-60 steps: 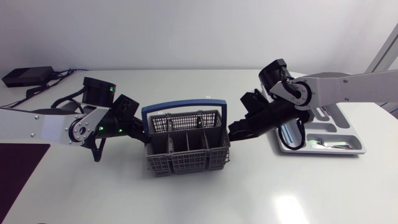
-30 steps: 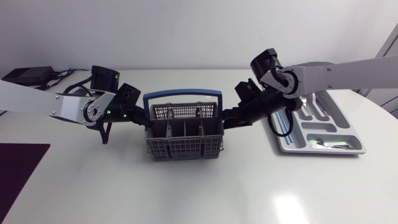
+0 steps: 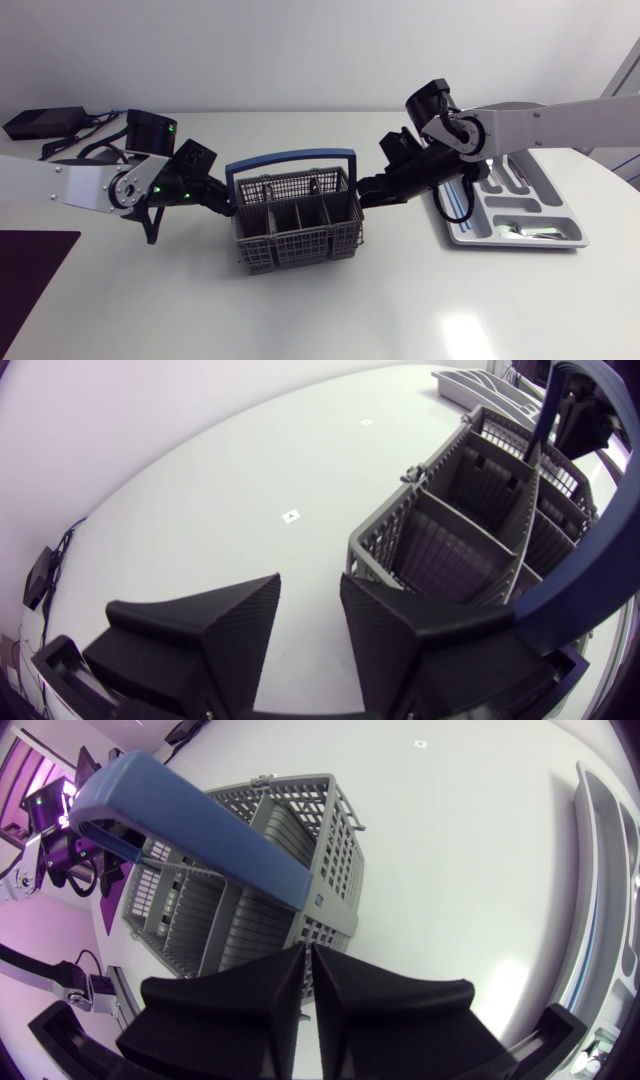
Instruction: Unload the cutlery basket into the drawer organizer.
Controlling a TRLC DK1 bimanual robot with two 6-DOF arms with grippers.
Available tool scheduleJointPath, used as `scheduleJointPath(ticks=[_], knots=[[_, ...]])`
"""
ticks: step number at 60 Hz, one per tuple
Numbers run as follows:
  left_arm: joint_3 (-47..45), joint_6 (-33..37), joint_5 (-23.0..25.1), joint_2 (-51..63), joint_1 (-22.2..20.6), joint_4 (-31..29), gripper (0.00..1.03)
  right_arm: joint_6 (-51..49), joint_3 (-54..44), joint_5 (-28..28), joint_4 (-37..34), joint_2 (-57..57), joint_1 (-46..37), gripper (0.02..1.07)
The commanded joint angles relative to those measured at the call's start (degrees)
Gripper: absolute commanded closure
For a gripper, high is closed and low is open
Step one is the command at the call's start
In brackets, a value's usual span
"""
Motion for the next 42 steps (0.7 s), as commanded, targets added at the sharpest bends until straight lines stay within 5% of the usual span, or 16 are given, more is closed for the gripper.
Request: scheduleJointPath(ticks=[1,20,30,42], knots=[[-3.44,2.49,2.90,-4.89,0.28,-0.65,0.55,-0.36,-1.25,-1.71,1.61,-1.97,0.31,0.94],[-4.32,3.10,4.75,-9.72,1.77,-2.49,0.55,-0.28,-2.21,-1.53,1.79,-3.12,0.75,0.94],[-4.59,5.56,5.98,-14.03,6.87,-6.45,0.56,-1.24,-2.83,-1.53,1.61,-3.47,0.05,0.94],[-11.09,8.90,9.67,-22.73,6.78,-11.90,0.71,-1.86,-4.23,-1.53,1.79,-3.91,-0.04,0.94]])
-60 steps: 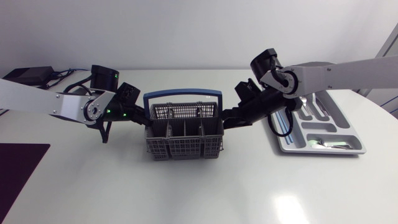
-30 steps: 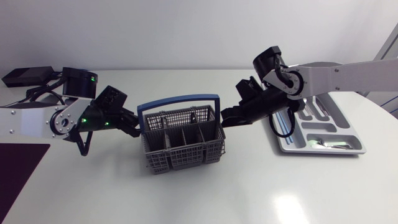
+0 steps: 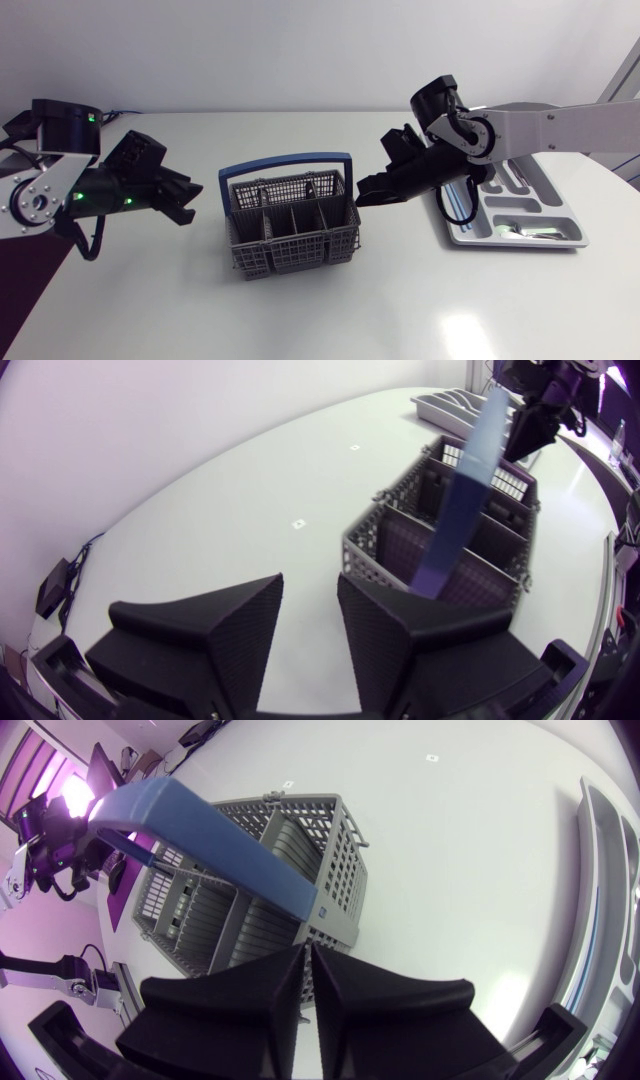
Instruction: Unload the cutlery basket into the drawer organizer.
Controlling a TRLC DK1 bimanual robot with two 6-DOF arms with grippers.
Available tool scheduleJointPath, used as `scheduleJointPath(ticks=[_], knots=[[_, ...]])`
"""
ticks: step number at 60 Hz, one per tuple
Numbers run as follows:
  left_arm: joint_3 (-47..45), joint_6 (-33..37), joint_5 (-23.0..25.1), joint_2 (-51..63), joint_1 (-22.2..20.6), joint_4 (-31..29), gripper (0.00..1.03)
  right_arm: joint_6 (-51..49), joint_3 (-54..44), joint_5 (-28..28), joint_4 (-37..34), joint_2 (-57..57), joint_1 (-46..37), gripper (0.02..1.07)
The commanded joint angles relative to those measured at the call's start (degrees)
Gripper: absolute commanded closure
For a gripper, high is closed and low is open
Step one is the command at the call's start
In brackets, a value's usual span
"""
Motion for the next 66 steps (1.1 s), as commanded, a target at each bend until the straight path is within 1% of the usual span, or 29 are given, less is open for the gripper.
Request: scheduleJointPath(ticks=[1,3,9,14,20,26,29,41,46,50,60,66], knots=[[-4.62,3.36,1.50,-3.30,-0.85,-2.78,0.72,-0.92,-2.22,-0.44,0.37,-1.33,-0.10,0.94],[-5.68,3.79,1.58,-4.18,-1.99,-3.31,0.75,-1.01,-2.49,-0.44,0.37,-1.42,-0.19,0.94],[-7.00,4.85,1.67,-4.09,-5.24,-6.39,0.75,-1.36,-3.37,-0.62,0.37,-2.12,-0.54,0.94],[-7.61,4.67,1.67,-1.81,-8.58,-5.86,0.77,-1.53,-3.89,-0.62,0.46,-2.47,-0.54,0.94],[-6.12,4.15,1.58,2.15,-10.43,-4.45,0.77,-1.36,-4.16,-0.62,0.46,-2.91,-0.54,0.94],[-3.83,3.53,1.50,6.10,-11.57,-3.49,0.77,-1.27,-4.77,-0.79,0.54,-3.61,-0.37,0.94],[-2.95,2.83,1.06,7.68,-12.36,-1.99,0.77,-1.27,-5.39,-0.79,0.63,-4.23,-0.37,0.94],[2.58,0.63,0.70,14.10,-13.68,0.56,0.77,-1.71,-6.62,-0.79,1.07,-4.41,-0.89,0.94],[4.60,-0.34,-0.53,16.39,-15.35,1.52,0.77,-1.80,-6.62,-0.88,1.25,-4.49,-1.60,0.94],[5.75,-0.69,-0.97,17.70,-15.88,1.96,0.77,-1.80,-6.53,-0.88,1.42,-4.41,-2.04,0.94],[7.33,-1.22,-1.76,18.67,-16.23,2.31,0.76,-1.45,-4.77,-0.97,1.77,-3.00,-2.12,0.94],[7.33,-1.48,-1.84,18.67,-15.70,2.40,0.75,-0.83,-4.33,-0.62,1.86,-3.00,-1.33,0.94]])
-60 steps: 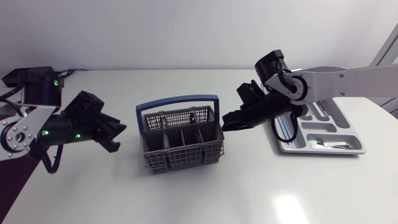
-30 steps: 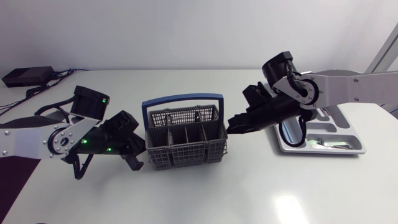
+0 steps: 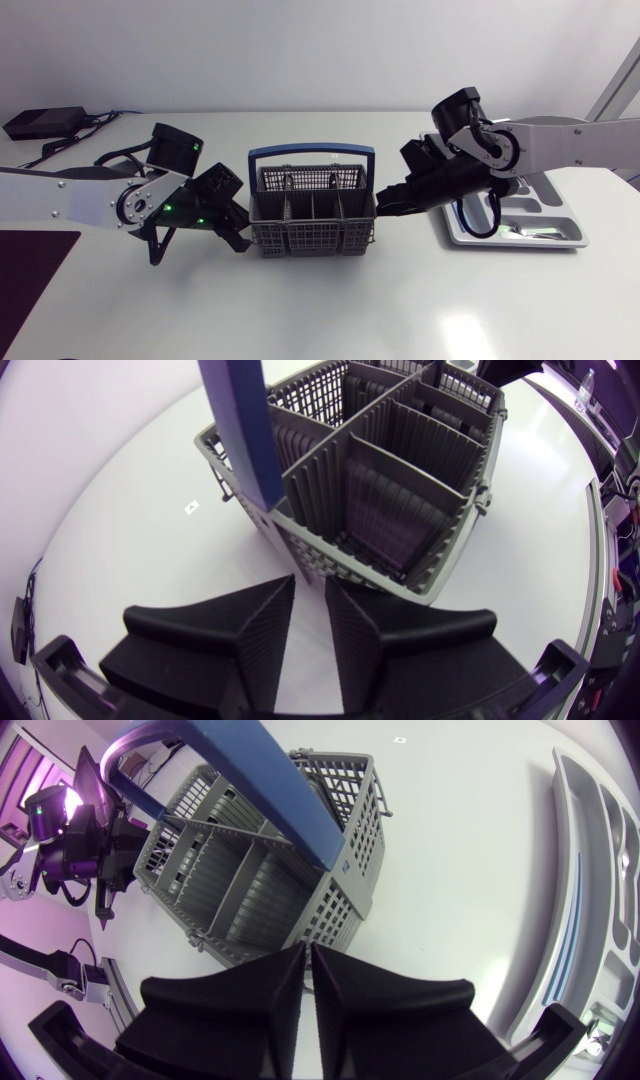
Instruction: Unload the cutlery basket into the drawer organizer.
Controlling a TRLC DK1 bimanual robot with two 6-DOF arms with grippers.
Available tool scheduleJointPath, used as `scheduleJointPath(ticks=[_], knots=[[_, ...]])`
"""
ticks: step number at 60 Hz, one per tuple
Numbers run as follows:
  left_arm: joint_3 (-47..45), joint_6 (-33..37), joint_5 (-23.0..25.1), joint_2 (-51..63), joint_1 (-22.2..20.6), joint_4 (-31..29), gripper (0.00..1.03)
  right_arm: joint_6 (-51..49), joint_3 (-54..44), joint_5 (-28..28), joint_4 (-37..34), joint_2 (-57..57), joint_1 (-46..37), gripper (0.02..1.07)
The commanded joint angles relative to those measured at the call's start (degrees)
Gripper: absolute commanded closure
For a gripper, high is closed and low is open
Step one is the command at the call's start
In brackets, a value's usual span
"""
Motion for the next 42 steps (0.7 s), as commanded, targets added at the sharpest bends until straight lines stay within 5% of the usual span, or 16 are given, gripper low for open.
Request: scheduleJointPath(ticks=[1,23,42], knots=[[2.15,-1.24,1.39,1.32,-0.66,1.64,0.75,0.50,1.44,-1.51,1.49,0.83,1.68,0.94],[2.94,-1.24,1.30,1.67,1.53,2.43,0.72,1.56,1.96,-0.37,1.84,0.83,3.00,0.94],[1.89,-1.24,0.95,0.61,3.55,2.51,0.55,1.38,-0.67,0.42,2.11,-0.67,2.21,0.92]])
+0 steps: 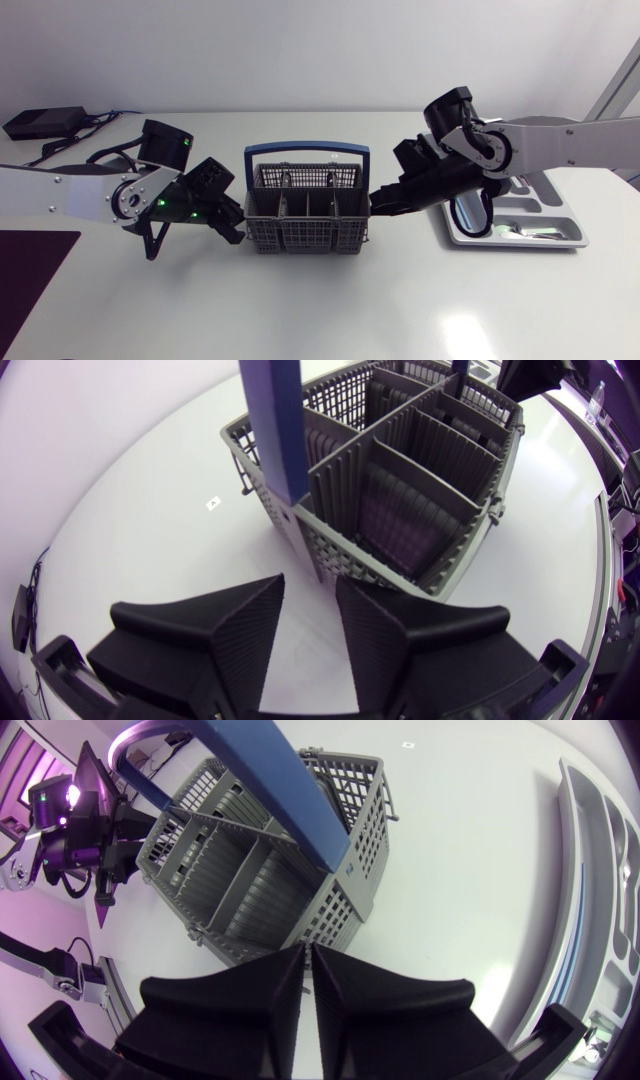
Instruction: Unload the cutlery basket into the drawer organizer.
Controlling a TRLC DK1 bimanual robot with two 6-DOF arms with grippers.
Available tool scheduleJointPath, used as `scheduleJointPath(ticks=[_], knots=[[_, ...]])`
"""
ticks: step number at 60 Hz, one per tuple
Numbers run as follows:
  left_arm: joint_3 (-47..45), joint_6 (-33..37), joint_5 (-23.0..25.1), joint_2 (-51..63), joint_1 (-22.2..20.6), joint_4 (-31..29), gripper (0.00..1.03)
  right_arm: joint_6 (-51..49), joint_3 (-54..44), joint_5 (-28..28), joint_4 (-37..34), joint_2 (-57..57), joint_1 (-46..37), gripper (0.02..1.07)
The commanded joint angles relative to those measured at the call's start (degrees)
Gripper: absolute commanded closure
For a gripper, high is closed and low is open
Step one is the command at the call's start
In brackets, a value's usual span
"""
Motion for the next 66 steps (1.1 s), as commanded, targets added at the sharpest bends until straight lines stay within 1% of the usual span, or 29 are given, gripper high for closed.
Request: scheduleJointPath(ticks=[1,3,7,11,12,13,15,16,19,20,21,22,25,29,34,39,43,47,54,55,58,66], knots=[[1.18,-1.22,0.97,-0.33,0.74,1.20,0.54,1.12,-1.33,-0.21,1.19,-1.54,0.46,0.92],[0.75,-1.22,0.97,-0.94,1.18,1.20,0.51,1.03,-1.77,0.58,1.45,-2.07,0.11,0.90],[-0.66,-1.04,0.97,-3.23,2.14,1.47,0.43,0.68,-3.26,2.16,1.63,-4.09,-1.03,0.75],[-1.98,-0.95,0.97,-5.87,3.02,1.47,0.40,-0.20,-4.58,3.92,1.63,-6.20,-2.00,0.60],[-2.77,-0.95,0.97,-7.53,3.55,1.47,0.36,-0.64,-5.28,5.06,1.63,-7.61,-2.44,0.51],[-3.12,-0.95,0.97,-8.33,3.73,1.55,0.33,-0.81,-5.72,5.59,1.63,-8.31,-2.70,0.47],[-3.65,-1.04,0.97,-9.73,4.16,1.47,0.29,-1.34,-6.25,6.38,1.63,-9.37,-3.05,0.39],[-3.91,-1.13,0.97,-10.35,4.43,1.47,0.27,-1.78,-6.69,7.00,1.63,-10.33,-3.32,0.33],[-4.79,-1.48,0.97,-12.72,5.13,1.03,0.14,-2.48,-7.66,8.23,1.63,-12.27,-4.02,0.22],[-4.97,-1.74,0.97,-13.25,5.48,0.76,0.11,-2.75,-8.01,8.67,1.63,-12.88,-4.28,0.20],[-4.97,-1.83,0.97,-13.42,5.48,0.76,0.10,-2.92,-8.19,8.84,1.63,-13.06,-4.37,0.19],[-5.32,-2.18,0.97,-14.39,5.92,0.32,0.06,-3.19,-8.80,9.37,1.72,-14.02,-4.90,0.16],[-6.29,-2.80,0.97,-16.68,6.45,0.06,0.06,-3.98,-9.86,9.46,1.80,-15.78,-6.39,0.10],[-7.69,-3.24,0.97,-19.66,7.24,0.06,0.05,-5.21,-11.53,10.95,2.42,-18.42,-8.24,0.07],[-8.57,-3.41,0.97,-22.65,7.94,-0.82,0.05,-7.14,-13.55,12.01,3.03,-22.20,-11.23,0.07],[-9.89,-4.03,0.97,-27.22,9.17,-3.19,0.06,-8.90,-15.48,12.53,3.65,-26.07,-13.78,0.07],[-11.56,-4.64,0.97,-30.91,9.88,-4.60,0.04,-10.83,-17.85,14.20,5.14,-29.84,-15.53,0.07],[-12.44,-4.73,0.97,-33.81,9.88,-6.79,0.04,-12.24,-19.87,15.43,6.20,-32.83,-16.77,0.07],[-14.99,-4.73,0.71,-39.44,9.97,-7.59,0.04,-14.61,-23.83,18.07,8.57,-38.28,-18.00,0.07],[-15.87,-4.73,-0.26,-41.11,10.05,-7.59,0.04,-14.79,-24.27,18.33,8.84,-39.07,-18.17,0.07],[-17.80,-4.73,-1.14,-44.62,9.97,-7.50,0.04,-15.84,-26.20,19.48,9.71,-42.33,-18.79,0.07],[-21.14,-4.73,-3.33,-52.10,10.23,-6.97,0.05,-17.16,-29.02,19.74,11.21,-47.51,-20.46,0.07]])
